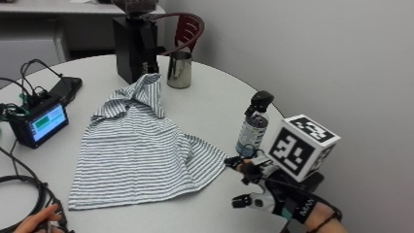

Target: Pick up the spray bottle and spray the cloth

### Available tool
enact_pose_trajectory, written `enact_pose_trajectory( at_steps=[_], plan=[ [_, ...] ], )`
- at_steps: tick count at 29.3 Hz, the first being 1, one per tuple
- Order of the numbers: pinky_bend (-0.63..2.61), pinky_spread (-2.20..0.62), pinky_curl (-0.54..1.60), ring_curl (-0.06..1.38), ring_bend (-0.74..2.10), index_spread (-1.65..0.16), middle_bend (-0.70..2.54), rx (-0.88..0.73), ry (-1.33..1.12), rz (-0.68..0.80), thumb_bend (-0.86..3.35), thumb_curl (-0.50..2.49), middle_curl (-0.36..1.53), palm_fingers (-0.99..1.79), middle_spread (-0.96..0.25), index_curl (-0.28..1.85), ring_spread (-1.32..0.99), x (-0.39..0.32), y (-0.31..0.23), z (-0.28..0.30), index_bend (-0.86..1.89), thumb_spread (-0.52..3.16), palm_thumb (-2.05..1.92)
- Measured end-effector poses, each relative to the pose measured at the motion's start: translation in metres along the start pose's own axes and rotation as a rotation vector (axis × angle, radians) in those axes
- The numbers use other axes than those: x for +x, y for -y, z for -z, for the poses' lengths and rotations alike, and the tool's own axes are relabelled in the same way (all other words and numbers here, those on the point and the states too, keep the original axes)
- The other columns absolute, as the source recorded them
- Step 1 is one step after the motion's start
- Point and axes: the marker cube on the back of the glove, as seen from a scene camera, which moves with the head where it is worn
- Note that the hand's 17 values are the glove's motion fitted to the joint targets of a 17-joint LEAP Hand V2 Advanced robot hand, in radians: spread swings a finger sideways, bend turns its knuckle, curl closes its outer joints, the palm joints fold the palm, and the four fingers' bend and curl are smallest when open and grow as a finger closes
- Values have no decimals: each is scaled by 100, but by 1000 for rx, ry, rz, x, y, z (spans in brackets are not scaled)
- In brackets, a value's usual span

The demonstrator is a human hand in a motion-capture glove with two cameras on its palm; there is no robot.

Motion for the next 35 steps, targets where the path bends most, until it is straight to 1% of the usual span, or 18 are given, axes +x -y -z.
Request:
enact_pose_trajectory(
  at_steps=[4, 9, 14, 21, 26, 31, 35],
  plan=[
    [47, 12, 34, 29, 33, -37, 20, 95, 48, -121, 5, 24, 29, 59, -3, 24, 2, 47, -8, 22, 12, 114, 58],
    [46, 12, 34, 30, 36, -37, 21, 205, 171, -285, 3, 25, 31, 61, -3, 23, 1, 108, -1, 41, 10, 113, 58],
    [55, 8, 37, 32, 40, -35, 19, 267, 366, -346, 0, 26, 32, 61, -3, 19, -1, 145, 16, 44, 4, 107, 60],
    [60, 7, 38, 34, 43, -34, 21, 285, 579, -296, -3, 27, 33, 56, -3, 16, -3, 156, 45, 21, 5, 100, 60],
    [61, 9, 39, 34, 42, -34, 24, 324, 759, -246, -3, 28, 35, 51, -3, 15, -2, 170, 51, -4, 6, 96, 60],
    [59, 12, 37, 35, 46, -34, 32, 357, 840, -192, -3, 29, 38, 55, -5, 12, -3, 179, 49, -18, 3, 94, 59],
    [59, 13, 37, 35, 48, -34, 34, 359, 865, -140, -3, 29, 38, 55, -6, 11, -4, 176, 48, -18, 5, 92, 59]
  ],
)
